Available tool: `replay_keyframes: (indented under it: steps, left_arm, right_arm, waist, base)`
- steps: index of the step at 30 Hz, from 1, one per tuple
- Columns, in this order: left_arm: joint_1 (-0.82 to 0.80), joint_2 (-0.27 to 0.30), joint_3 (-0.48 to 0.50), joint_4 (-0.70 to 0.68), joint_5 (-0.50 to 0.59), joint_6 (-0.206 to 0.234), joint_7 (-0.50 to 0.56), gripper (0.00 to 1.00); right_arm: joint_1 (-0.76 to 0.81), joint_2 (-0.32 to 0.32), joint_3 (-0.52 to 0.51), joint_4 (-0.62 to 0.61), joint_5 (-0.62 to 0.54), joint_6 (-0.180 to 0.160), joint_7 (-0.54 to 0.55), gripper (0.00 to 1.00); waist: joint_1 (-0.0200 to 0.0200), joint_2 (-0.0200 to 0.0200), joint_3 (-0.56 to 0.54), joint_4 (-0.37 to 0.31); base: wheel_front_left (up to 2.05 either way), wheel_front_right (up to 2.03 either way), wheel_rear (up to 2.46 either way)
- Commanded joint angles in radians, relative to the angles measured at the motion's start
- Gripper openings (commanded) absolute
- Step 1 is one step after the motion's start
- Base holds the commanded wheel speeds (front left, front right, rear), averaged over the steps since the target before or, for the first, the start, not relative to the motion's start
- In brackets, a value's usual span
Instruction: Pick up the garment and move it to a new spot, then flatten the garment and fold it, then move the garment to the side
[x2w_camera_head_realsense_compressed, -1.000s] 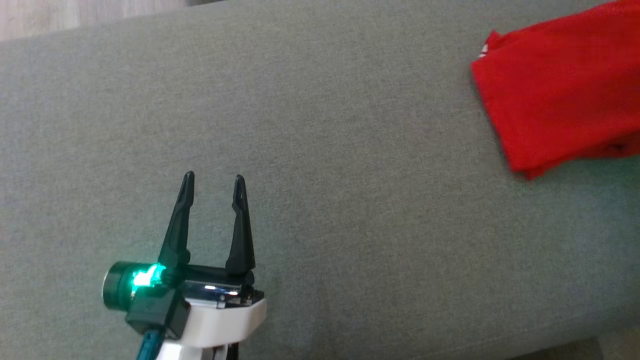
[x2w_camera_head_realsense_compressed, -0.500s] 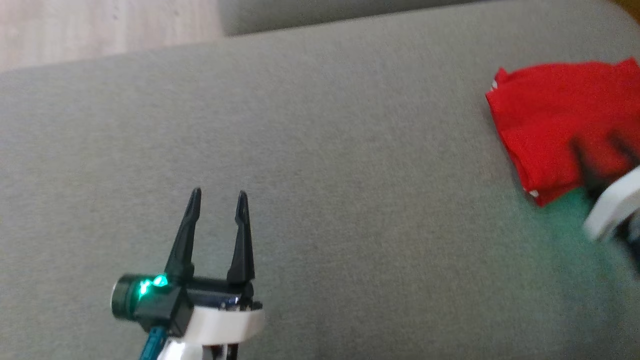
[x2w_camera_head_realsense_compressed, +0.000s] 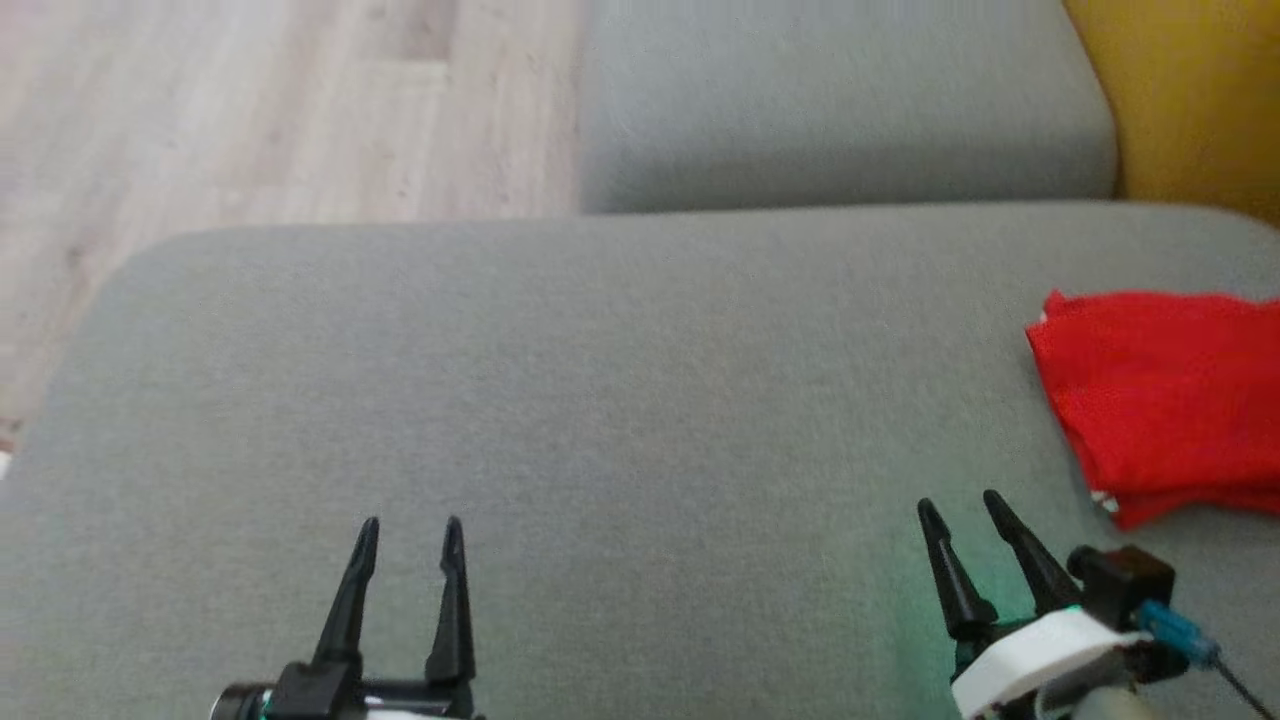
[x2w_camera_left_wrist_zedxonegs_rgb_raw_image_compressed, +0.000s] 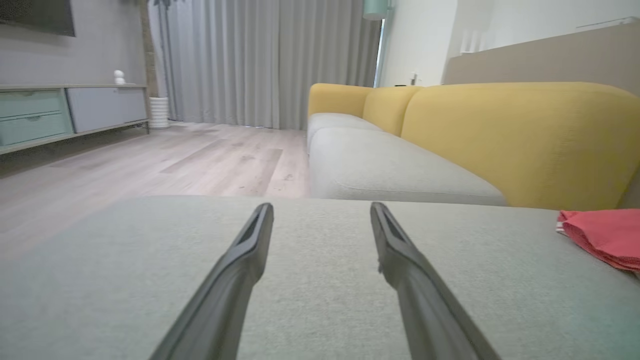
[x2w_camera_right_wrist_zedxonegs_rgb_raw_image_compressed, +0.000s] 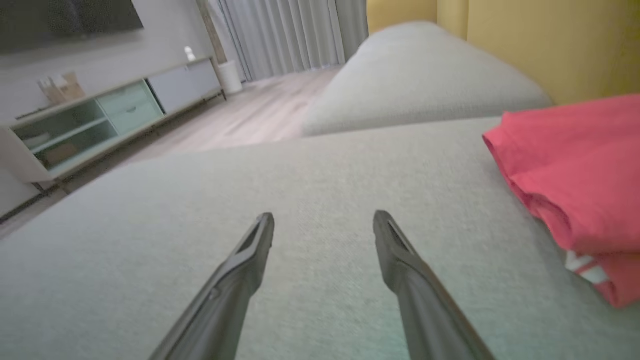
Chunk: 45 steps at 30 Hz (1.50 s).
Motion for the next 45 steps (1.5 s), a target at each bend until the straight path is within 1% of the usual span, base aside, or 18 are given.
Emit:
replay_keyframes:
  steps: [1, 6, 8, 10, 16, 35, 36, 40, 45]
  left_arm:
    - [-0.016, -0.005, 0.045, -0.033, 0.010, -0.006, -0.005, 1.00]
    - [0.027, -0.005, 0.069, -0.046, 0.034, -0.022, -0.005, 1.00]
    - [0.044, -0.005, 0.078, -0.046, 0.042, -0.032, -0.005, 1.00]
    - [0.058, -0.005, 0.091, -0.047, 0.049, -0.038, -0.005, 1.00]
    - [0.087, -0.005, 0.118, -0.059, 0.053, -0.040, -0.005, 1.00]
    - [0.101, -0.005, 0.130, -0.077, 0.067, -0.041, -0.005, 1.00]
    - [0.142, 0.000, 0.092, -0.044, 0.060, -0.042, 0.000, 0.00]
    - [0.160, 0.000, 0.084, 0.018, 0.055, -0.043, 0.001, 0.00]
    - [0.146, 0.002, 0.092, 0.019, -0.008, -0.048, 0.012, 0.00]
  right_arm:
    - [0.008, 0.012, -0.025, -0.077, -0.029, 0.007, -0.014, 1.00]
    - [0.145, 0.085, -0.160, -0.307, -0.185, 0.007, -0.014, 1.00]
    - [0.199, 0.109, -0.204, -0.365, -0.231, 0.007, -0.015, 1.00]
    - [0.243, 0.128, -0.224, -0.391, -0.249, 0.007, -0.015, 1.00]
    - [0.290, 0.142, -0.243, -0.415, -0.267, 0.007, -0.015, 1.00]
    - [0.295, 0.144, -0.249, -0.408, -0.266, 0.007, -0.015, 1.00]
    - [0.331, 0.151, -0.266, -0.377, -0.261, 0.000, -0.004, 0.00]
    - [0.345, 0.152, -0.260, -0.317, -0.256, 0.000, -0.001, 0.00]
    - [0.330, 0.151, -0.265, -0.315, -0.197, 0.000, 0.012, 0.00]
  waist:
    - [0.0003, 0.0000, -0.043, 0.029]
    - [0.0003, 0.0000, -0.072, 0.036]
    - [0.0003, 0.0000, -0.083, 0.037]
    - [0.0003, 0.0000, -0.092, 0.034]
    - [0.0003, 0.0000, -0.104, 0.020]
    - [0.0003, 0.0000, -0.118, -0.001]
    - [0.0003, 0.0000, -0.118, -0.002]
    - [0.0003, 0.0000, -0.118, -0.002]
    - [0.0003, 0.0000, -0.111, -0.005]
  base:
    - [0.00, 0.00, 0.00]
    - [0.00, 0.00, 0.00]
    - [0.00, 0.00, 0.00]
    - [0.00, 0.00, 0.00]
    - [0.00, 0.00, 0.00]
    - [0.00, 0.00, 0.00]
    - [0.00, 0.00, 0.00]
    - [0.00, 0.00, 0.00]
    - [0.00, 0.00, 0.00]
